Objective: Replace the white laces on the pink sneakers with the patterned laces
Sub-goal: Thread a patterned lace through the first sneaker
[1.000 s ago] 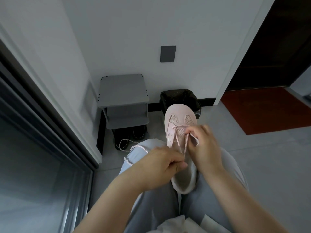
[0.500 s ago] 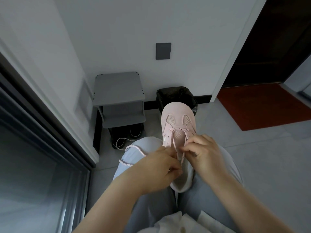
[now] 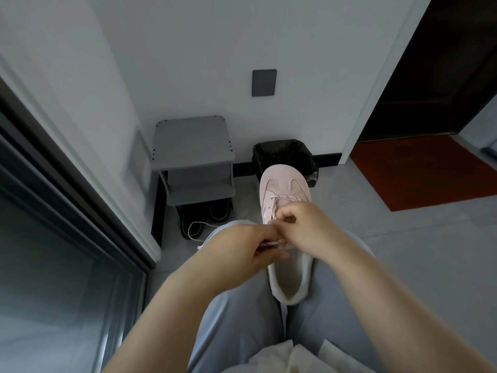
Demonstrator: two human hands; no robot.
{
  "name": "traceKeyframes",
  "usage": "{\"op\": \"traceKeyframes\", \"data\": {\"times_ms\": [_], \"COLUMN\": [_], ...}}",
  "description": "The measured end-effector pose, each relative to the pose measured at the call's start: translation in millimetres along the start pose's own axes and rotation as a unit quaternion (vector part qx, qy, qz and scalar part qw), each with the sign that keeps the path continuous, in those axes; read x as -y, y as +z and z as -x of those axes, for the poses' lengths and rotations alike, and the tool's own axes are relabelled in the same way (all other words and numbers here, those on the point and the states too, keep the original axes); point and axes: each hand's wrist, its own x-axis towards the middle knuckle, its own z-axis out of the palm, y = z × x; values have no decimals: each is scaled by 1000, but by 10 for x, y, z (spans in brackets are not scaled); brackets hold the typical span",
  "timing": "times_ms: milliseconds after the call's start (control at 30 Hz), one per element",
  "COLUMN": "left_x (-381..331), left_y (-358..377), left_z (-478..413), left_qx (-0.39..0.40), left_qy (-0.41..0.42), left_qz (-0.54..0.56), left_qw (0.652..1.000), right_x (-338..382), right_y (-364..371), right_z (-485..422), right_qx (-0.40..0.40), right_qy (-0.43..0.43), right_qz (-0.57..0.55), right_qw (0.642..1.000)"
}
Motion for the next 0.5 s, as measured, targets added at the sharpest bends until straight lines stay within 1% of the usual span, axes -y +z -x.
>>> {"op": "traceKeyframes", "data": {"times_ms": [33, 100, 133, 200, 233, 267, 300, 333, 433, 467, 500], "left_x": [29, 137, 204, 370, 461, 553, 636, 711, 849, 900, 946], "left_y": [-46, -176, -250, -398, -471, -536, -597, -650, -741, -740, -729], "left_z": [-2, -7, -14, -14, -13, -10, -8, -10, -36, -59, -81], "left_qx": [3, 0, -9, -38, -57, -75, -92, -108, -145, -153, -160], "left_qy": [-8, -40, -60, -96, -111, -121, -125, -127, -139, -148, -155], "left_qz": [-9, -16, -16, 3, 13, 19, 27, 42, 79, 79, 76], "left_qw": [1000, 999, 998, 995, 992, 990, 988, 985, 976, 974, 972], "right_x": [45, 75, 71, 67, 75, 66, 55, 14, -116, -173, -224], "right_y": [-37, -196, -318, -615, -770, -908, -1046, -1164, -1374, -1405, -1427], "right_z": [-7, -18, -23, 10, 41, 70, 101, 114, 117, 105, 93], "right_qx": [11, -6, -9, 17, 25, 19, 5, -13, -69, -89, -108], "right_qy": [37, 75, 81, 76, 66, 60, 57, 55, 45, 42, 40], "right_qz": [-76, -228, -310, -484, -543, -570, -573, -562, -473, -443, -430], "right_qw": [996, 971, 947, 872, 837, 819, 817, 825, 877, 891, 895]}}
